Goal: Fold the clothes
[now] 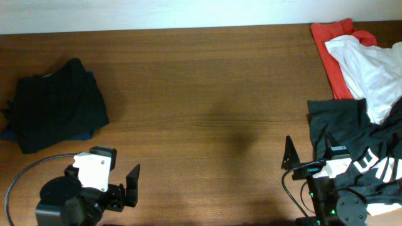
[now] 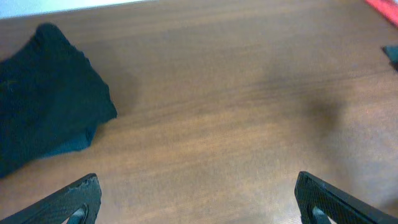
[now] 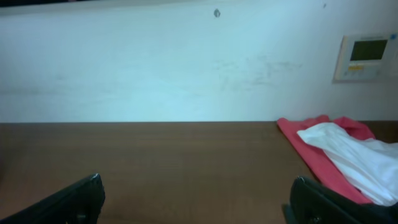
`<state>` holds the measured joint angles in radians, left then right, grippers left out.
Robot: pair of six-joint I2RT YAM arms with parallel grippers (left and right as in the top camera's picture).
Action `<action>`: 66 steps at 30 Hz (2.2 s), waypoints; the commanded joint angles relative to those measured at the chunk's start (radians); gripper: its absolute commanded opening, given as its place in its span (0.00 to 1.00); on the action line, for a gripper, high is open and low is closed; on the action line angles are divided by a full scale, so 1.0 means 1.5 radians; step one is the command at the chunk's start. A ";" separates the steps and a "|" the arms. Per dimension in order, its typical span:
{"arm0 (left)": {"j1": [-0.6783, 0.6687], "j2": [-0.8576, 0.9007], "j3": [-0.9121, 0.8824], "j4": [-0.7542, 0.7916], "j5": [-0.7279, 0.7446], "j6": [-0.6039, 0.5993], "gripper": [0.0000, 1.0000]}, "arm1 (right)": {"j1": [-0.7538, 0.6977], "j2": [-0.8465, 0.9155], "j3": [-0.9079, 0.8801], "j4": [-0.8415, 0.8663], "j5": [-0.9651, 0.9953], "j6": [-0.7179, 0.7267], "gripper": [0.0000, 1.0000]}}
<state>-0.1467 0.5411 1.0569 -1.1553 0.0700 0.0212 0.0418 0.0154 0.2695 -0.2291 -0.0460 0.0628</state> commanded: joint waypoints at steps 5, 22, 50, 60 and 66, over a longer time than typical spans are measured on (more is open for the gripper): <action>-0.001 -0.004 -0.002 -0.074 -0.005 -0.005 0.99 | -0.007 -0.008 -0.123 0.153 -0.004 -0.005 0.99; -0.001 -0.004 -0.002 -0.096 -0.005 -0.005 0.99 | -0.006 -0.008 -0.176 0.102 -0.009 -0.064 0.99; -0.001 -0.004 -0.002 -0.096 -0.005 -0.005 0.99 | -0.006 -0.008 -0.176 0.103 -0.009 -0.064 0.99; 0.001 -0.006 -0.002 -0.095 -0.018 -0.005 0.99 | -0.006 -0.008 -0.176 0.103 -0.009 -0.064 0.99; 0.019 -0.032 -0.046 -0.038 -0.040 -0.004 0.99 | -0.006 -0.008 -0.176 0.103 -0.009 -0.064 0.99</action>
<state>-0.1341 0.5327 1.0424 -1.2526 0.0418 0.0208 0.0395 0.0139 0.0101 -0.0696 -0.0498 -0.0303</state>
